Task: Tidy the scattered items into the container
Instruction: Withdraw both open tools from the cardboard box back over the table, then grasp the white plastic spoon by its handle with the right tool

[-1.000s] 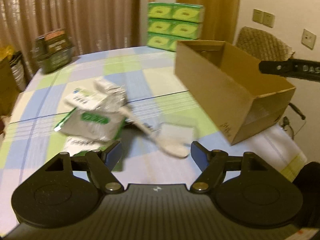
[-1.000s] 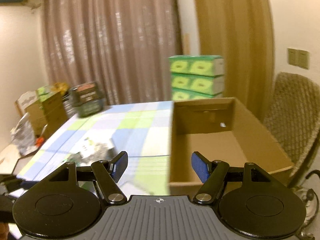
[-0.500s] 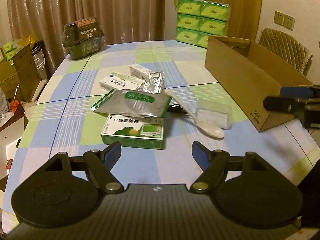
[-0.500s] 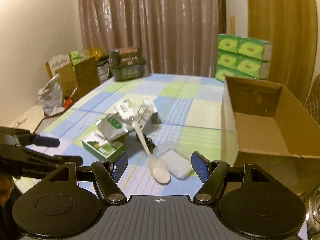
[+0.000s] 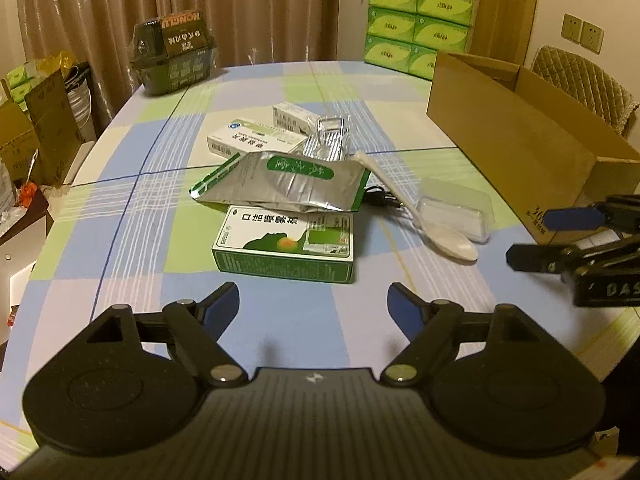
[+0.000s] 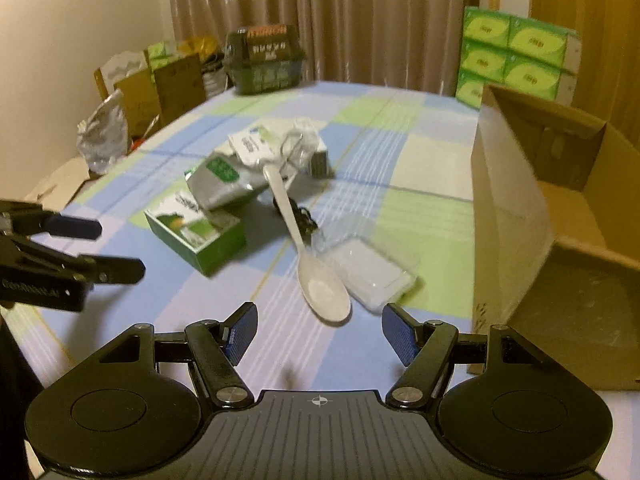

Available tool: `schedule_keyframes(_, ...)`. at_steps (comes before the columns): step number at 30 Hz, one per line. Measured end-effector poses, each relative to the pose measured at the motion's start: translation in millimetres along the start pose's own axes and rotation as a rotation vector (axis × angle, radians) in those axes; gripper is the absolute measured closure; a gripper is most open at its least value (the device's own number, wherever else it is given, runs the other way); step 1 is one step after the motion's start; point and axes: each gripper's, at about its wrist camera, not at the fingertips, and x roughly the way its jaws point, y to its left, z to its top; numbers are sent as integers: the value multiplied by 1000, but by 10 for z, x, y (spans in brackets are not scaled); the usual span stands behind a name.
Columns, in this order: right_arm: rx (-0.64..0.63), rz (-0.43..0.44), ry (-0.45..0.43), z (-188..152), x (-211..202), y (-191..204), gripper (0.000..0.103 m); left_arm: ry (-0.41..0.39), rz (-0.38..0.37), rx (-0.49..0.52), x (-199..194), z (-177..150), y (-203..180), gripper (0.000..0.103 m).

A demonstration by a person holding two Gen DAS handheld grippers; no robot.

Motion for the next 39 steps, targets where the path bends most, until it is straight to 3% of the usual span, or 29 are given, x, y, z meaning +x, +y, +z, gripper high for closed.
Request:
schedule_keyframes(11,-31,23,71,-11,494,-23,45,20,4,27,247,42,90,23)
schedule_keyframes(20,-32,21,55,83,666,-75,46,33,-14,10,388,47,153,22)
schedule_keyframes(28,-78,23,51,120,715,-18,62,40,-21,-1,458,32,181,22)
schedule_keyframes(30,-85,27,53,123,711,-2,70,41,-23,-5,475,33,188,22)
schedule_keyframes(39,-63,52,51,116,637,108,74,37,-23,-19,496,54,202,22)
